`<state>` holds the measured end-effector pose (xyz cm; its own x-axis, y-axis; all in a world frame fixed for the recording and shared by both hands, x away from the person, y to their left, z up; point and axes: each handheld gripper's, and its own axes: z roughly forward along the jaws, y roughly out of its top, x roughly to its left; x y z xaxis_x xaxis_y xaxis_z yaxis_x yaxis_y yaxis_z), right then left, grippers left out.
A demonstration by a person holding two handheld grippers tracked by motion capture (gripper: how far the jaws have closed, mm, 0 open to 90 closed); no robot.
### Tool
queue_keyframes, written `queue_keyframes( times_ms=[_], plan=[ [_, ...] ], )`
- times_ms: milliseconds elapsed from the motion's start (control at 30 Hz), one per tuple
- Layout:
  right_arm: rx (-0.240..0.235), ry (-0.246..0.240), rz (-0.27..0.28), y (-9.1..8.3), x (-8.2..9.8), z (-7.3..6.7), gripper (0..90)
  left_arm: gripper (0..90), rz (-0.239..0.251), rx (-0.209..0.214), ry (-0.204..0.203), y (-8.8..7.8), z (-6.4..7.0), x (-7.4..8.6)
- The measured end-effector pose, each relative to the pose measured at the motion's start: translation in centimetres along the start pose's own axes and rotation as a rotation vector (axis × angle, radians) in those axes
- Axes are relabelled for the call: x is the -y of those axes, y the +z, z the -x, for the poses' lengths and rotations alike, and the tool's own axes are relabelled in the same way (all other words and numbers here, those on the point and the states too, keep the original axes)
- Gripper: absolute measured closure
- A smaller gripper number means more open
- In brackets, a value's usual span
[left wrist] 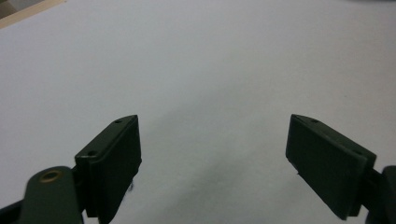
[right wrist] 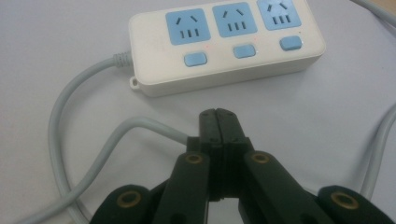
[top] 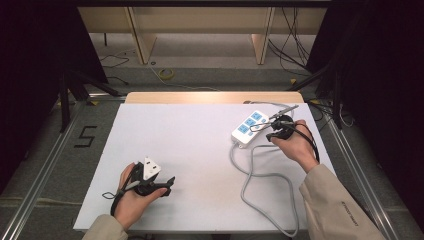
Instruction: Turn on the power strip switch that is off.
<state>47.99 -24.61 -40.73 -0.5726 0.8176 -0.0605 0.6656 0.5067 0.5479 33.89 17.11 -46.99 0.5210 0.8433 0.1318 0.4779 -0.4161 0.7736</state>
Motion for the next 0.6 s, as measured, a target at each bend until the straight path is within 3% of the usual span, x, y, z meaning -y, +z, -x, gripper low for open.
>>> queue_keyframes(
  times_ms=[600],
  plan=[
    [0.017, 0.007, -0.016, 1.1, -0.8, 0.9, 90.0, 17.7, 0.0, 0.001, -0.001, 0.0, 0.0, 0.0]
  ],
)
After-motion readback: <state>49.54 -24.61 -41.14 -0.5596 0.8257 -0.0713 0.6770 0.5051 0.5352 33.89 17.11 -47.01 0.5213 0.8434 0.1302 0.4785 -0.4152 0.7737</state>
